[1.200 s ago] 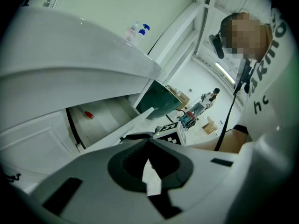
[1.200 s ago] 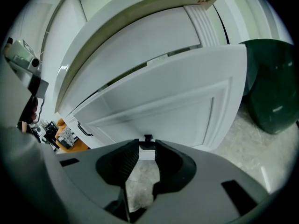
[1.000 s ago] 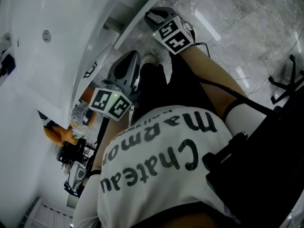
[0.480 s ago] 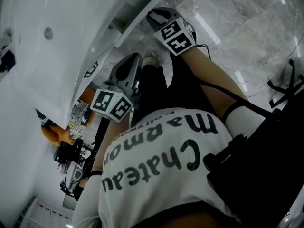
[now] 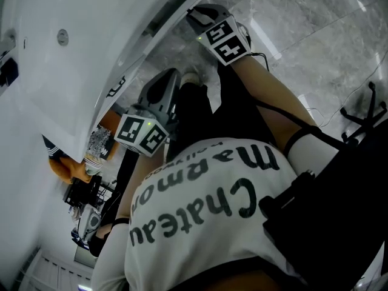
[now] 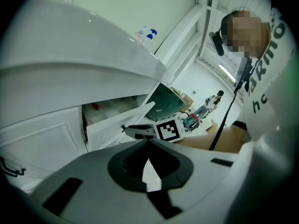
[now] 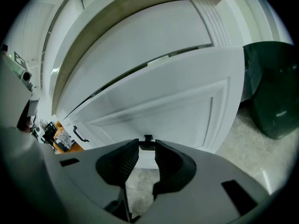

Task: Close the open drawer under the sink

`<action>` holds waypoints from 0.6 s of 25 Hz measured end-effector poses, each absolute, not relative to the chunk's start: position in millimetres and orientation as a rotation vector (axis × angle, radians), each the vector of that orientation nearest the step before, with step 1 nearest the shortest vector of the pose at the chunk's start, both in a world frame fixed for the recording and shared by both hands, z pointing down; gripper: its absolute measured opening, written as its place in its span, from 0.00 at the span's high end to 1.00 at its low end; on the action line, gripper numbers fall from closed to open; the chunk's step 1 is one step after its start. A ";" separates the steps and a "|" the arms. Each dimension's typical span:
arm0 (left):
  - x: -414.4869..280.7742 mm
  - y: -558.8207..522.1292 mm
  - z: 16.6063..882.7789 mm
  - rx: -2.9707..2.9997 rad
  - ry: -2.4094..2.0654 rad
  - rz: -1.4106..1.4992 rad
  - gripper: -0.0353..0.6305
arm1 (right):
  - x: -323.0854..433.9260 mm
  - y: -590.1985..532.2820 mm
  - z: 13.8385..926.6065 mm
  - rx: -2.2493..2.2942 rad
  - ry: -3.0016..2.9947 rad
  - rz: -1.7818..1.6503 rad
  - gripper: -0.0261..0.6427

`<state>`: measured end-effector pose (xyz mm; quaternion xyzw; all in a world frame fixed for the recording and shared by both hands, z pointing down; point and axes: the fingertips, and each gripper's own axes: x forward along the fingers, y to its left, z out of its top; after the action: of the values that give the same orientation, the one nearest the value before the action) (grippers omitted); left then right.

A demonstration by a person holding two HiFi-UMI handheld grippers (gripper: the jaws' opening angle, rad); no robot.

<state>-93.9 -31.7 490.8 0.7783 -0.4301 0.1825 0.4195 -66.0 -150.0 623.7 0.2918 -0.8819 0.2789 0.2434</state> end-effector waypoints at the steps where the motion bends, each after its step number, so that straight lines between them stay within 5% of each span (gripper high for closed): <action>1: -94.8 -30.7 492.1 1.953 -1.077 0.452 0.93 | -66.1 -150.2 623.9 0.799 -2.411 0.761 0.79; 15: -106.6 -26.3 495.4 1.953 -1.098 0.451 0.94 | -81.5 -172.5 619.6 0.823 -2.439 0.729 0.79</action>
<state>-106.6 -26.3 495.4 0.7775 -0.4371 0.1795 0.4150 -81.5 -172.5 619.6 0.2992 -0.8870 0.2651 0.2312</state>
